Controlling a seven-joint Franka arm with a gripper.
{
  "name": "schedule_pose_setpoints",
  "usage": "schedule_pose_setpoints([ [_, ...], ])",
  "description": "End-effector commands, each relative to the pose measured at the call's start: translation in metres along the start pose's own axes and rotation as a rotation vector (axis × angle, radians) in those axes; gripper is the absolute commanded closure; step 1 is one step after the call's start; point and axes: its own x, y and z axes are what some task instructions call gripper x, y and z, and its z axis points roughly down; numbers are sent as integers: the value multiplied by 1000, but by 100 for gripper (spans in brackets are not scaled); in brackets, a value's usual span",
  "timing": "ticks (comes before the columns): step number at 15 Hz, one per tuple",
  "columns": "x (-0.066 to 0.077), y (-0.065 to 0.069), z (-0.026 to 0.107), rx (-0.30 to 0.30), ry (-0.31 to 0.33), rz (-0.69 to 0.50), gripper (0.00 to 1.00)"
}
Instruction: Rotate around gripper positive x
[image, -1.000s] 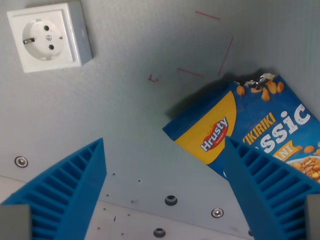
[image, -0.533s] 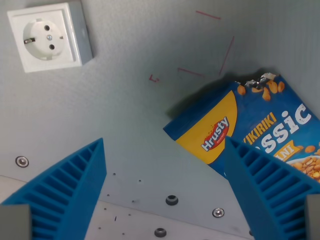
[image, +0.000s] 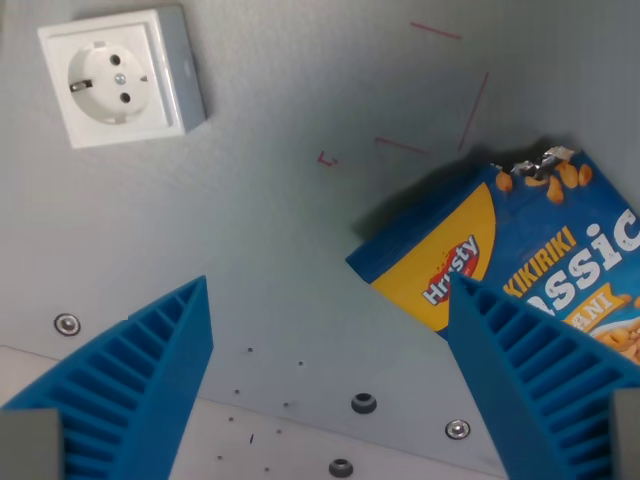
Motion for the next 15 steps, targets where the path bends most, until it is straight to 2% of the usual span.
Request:
schedule_pose_setpoints([
  [1, 0, 5, -3, 178, -1, -12, 0],
  [15, 0, 5, -3, 365, -2, -12, 0],
])
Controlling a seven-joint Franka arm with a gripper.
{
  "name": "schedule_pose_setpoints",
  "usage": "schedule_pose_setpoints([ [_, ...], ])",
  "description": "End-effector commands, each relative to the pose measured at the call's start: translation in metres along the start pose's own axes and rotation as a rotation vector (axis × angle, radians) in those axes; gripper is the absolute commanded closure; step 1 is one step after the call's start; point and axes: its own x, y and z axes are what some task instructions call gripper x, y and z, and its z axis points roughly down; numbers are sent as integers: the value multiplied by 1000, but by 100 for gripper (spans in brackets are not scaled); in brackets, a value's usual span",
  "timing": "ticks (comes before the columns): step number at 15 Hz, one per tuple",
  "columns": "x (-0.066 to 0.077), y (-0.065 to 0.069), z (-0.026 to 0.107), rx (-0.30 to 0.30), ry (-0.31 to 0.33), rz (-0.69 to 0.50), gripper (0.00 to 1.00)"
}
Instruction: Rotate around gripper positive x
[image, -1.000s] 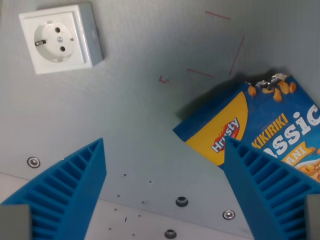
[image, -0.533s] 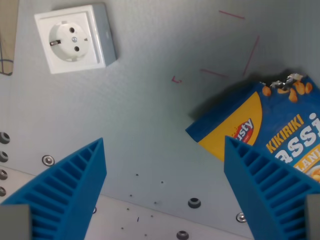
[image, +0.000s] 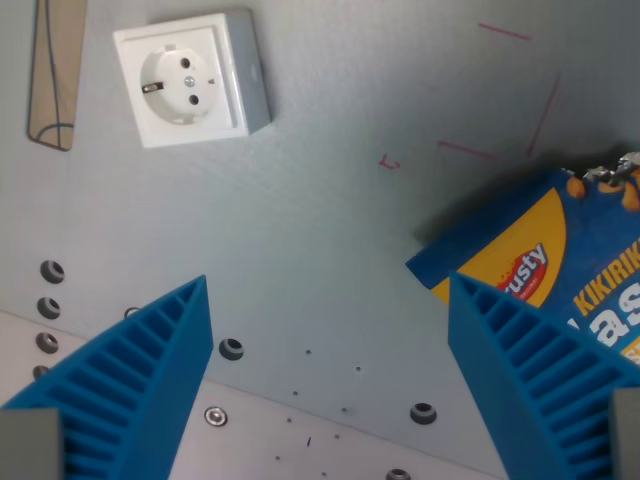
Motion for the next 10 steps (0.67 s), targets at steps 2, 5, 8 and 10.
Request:
schedule_pose_setpoints([
  [2, 5, 7, -6, 264, -29, -20, 0],
  [5, 5, 7, -6, 304, -29, -19, 0],
  [8, 5, 7, -6, 344, -30, -19, 0],
  [10, 5, 7, -6, 370, -30, -18, 0],
])
